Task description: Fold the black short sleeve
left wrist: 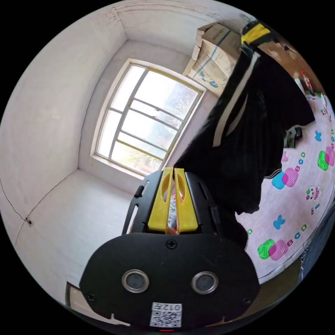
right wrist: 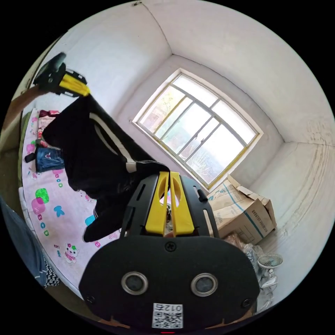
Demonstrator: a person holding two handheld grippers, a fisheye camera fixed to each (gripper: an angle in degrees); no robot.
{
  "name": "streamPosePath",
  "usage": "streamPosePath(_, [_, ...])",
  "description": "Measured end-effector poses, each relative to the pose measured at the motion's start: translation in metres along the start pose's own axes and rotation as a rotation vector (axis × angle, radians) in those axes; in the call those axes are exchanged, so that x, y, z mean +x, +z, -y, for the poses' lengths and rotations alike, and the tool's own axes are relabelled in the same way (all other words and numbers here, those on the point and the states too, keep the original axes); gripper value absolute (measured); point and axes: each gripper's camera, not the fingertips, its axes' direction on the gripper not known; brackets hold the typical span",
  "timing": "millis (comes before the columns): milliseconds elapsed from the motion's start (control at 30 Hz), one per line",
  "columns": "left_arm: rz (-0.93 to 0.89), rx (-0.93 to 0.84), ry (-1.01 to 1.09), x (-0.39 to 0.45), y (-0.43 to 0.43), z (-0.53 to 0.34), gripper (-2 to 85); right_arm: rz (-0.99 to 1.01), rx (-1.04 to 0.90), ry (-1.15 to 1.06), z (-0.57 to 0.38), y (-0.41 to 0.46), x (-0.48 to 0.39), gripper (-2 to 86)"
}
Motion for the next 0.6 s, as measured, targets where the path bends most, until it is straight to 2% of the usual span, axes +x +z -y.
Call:
streamPosePath(167, [-0.145, 0.036, -0.18, -0.035, -0.01, -0.008, -0.2, 0.042, -0.009, -0.035, 0.009, 0.007, -0.008, -0.1])
streamPosePath(233, [-0.122, 0.04, -0.237, -0.051, -0.017, -0.011, -0.2, 0.031, 0.014, -0.048, 0.01, 0.004, -0.012, 0.0])
streamPosePath(600, [-0.073, 0.09, -0.2, -0.057, -0.063, 0.003, -0.2, -0.04, 0.012, -0.167, 0.026, -0.042, -0.024, 0.0])
